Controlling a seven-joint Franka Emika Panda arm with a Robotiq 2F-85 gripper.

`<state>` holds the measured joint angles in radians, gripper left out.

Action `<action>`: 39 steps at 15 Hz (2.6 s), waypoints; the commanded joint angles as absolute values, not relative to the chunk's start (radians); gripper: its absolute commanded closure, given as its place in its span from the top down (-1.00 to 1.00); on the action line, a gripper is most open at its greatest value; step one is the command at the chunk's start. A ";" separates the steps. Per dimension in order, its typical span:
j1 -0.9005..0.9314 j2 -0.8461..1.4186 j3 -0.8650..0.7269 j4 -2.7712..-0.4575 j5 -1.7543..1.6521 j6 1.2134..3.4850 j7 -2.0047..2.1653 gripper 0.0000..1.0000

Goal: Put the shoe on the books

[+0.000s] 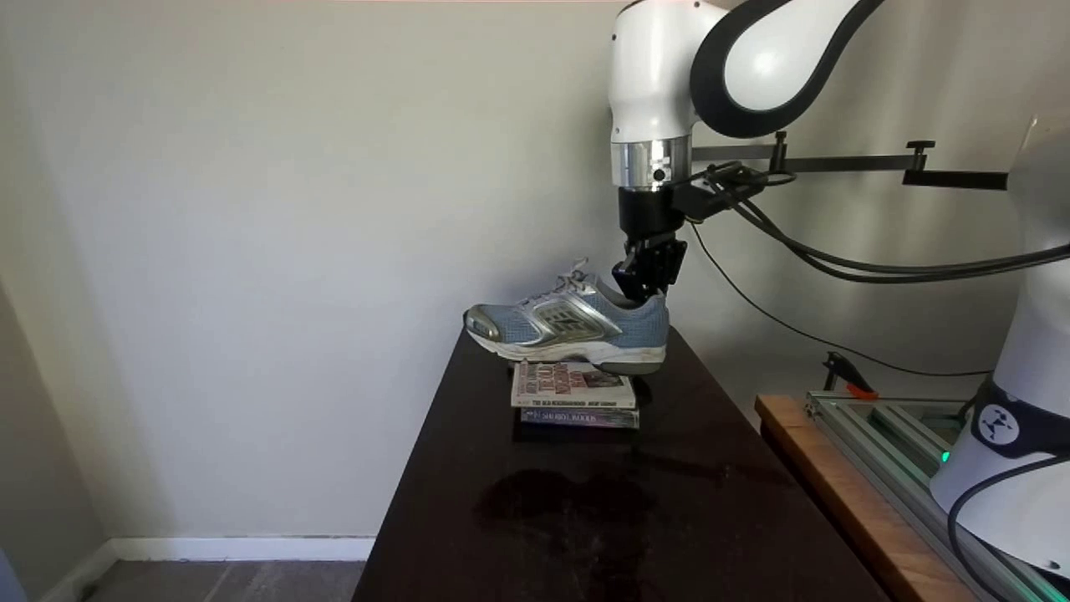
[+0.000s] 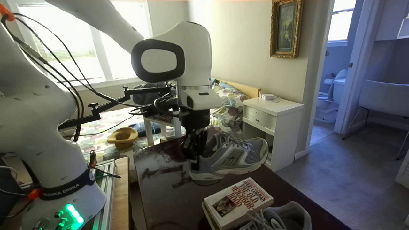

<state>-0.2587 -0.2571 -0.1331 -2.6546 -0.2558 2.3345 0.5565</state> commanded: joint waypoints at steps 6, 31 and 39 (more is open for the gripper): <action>-0.353 -0.296 -0.158 -2.760 -0.340 2.503 0.432 -0.95; -0.348 -0.138 -0.223 -2.684 -0.306 2.594 0.266 -0.15; -0.360 -0.222 -0.196 -2.698 -0.362 2.599 0.343 0.98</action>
<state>-0.3512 -0.1594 -0.2154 -2.6783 -0.3105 2.6018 0.2849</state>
